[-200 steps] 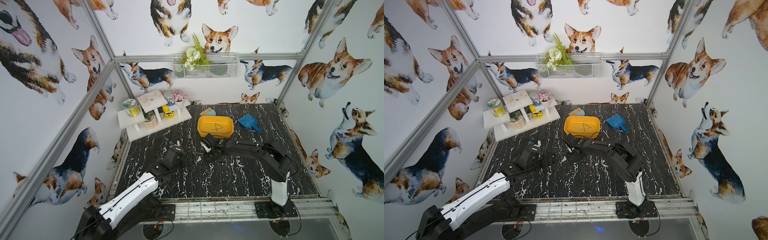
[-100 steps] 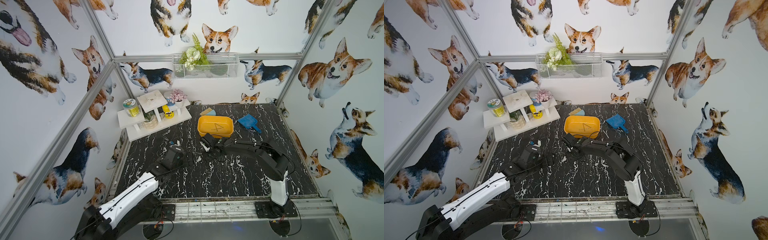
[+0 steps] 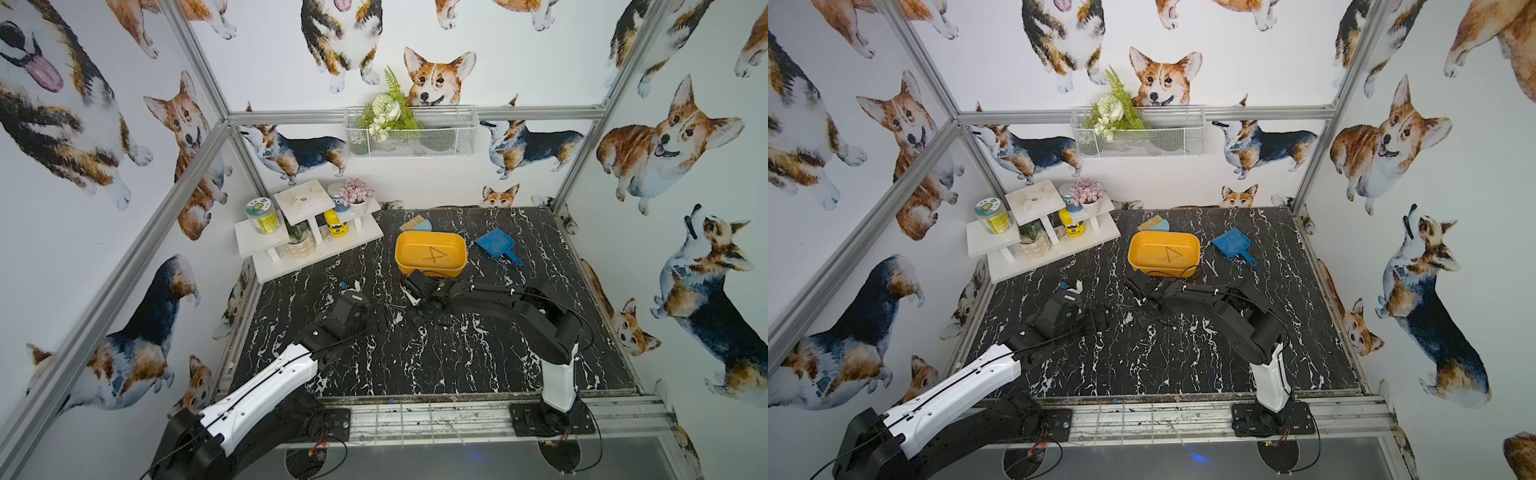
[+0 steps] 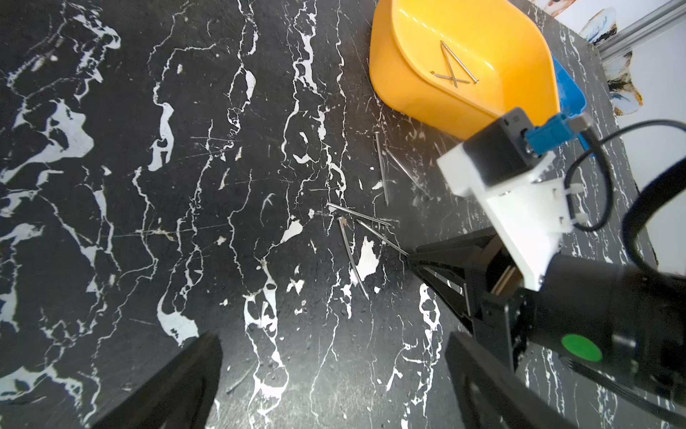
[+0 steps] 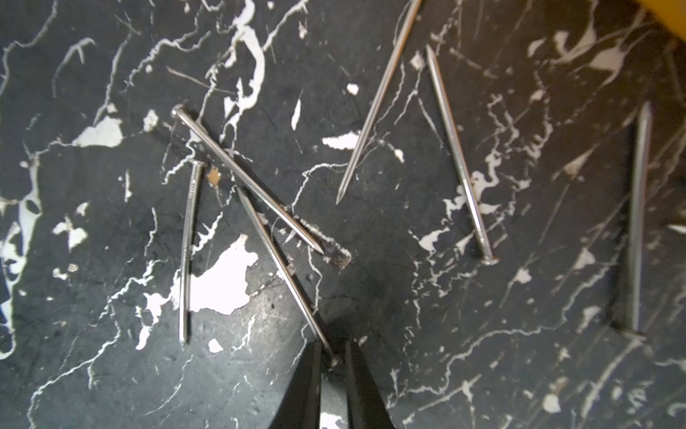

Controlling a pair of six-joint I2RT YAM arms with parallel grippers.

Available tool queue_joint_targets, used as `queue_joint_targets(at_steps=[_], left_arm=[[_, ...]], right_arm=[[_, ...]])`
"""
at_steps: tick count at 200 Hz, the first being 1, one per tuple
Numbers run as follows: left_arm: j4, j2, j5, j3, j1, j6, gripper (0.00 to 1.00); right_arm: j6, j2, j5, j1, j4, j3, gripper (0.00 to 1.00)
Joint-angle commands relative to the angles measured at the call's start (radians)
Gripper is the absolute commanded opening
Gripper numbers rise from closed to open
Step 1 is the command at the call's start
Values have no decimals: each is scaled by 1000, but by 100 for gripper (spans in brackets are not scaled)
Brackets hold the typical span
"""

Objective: Put the nails on the desktop into the storage box
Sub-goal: Pick up the nail from the center of the board.

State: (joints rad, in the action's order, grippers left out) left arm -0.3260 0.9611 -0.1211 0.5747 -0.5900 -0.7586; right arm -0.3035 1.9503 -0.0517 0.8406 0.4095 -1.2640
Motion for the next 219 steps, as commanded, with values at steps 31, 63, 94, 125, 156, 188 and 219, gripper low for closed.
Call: queue_joint_targets(at_steps=[31, 63, 94, 125, 156, 188, 219], left_arm=[[16, 0, 5, 12, 1, 0, 100], [17, 7, 3, 16, 1, 0, 100], [20, 20, 5, 26, 1, 2, 100], [21, 30, 6, 34, 1, 7, 100], [25, 41, 7, 43, 1, 10, 100], [25, 51, 9, 52, 1, 14, 100], [27, 59, 9, 59, 1, 16, 100]], right_arm=[[10, -6, 21, 10, 53, 27, 14], [12, -26, 19, 15, 55, 43, 13], [6, -53, 15, 18, 51, 72, 11], [2, -81, 15, 20, 48, 106, 6], [-8, -120, 23, 22, 42, 138, 0], [-13, -153, 21, 22, 42, 157, 0], [-14, -171, 20, 22, 44, 155, 0]])
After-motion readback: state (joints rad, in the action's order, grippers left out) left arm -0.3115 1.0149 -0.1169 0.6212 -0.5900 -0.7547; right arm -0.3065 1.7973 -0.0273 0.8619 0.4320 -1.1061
